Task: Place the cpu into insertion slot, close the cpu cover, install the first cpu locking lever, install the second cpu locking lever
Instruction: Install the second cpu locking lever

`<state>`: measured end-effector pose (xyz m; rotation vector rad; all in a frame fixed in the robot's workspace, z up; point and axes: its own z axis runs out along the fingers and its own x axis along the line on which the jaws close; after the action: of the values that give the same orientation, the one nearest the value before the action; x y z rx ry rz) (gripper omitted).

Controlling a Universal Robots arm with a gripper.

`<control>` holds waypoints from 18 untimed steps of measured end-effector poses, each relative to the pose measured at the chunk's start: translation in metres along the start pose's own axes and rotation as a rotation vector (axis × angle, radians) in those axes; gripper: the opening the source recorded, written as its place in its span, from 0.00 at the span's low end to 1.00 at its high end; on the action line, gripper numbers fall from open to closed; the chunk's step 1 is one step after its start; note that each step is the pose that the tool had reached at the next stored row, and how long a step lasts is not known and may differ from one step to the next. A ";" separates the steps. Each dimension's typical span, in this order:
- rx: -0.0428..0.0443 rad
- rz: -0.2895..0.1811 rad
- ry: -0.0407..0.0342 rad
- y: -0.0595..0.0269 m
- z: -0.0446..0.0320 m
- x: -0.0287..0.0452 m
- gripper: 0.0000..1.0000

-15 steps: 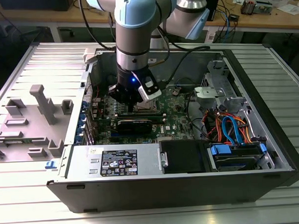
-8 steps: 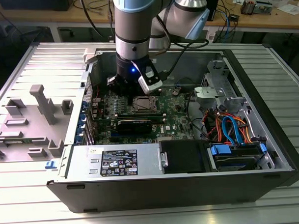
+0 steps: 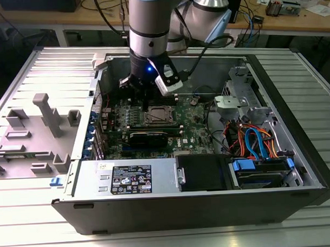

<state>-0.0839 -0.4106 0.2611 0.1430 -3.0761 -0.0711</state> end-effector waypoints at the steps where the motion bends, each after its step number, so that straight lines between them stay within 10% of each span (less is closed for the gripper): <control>1: -0.0004 0.000 0.0059 -0.0006 -0.0005 -0.0066 0.11; 9: -0.0045 0.002 0.0519 -0.0109 -0.0008 -0.0168 0.11; 16: -0.0061 0.003 0.0702 -0.0188 0.0017 -0.0257 0.11; 17: -0.0081 0.003 0.0776 -0.0218 0.0080 -0.0259 0.11; 18: -0.0308 0.001 0.0771 -0.0248 0.0114 -0.0258 0.11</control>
<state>-0.0568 -0.4324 0.2470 0.1394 -2.9966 -0.1101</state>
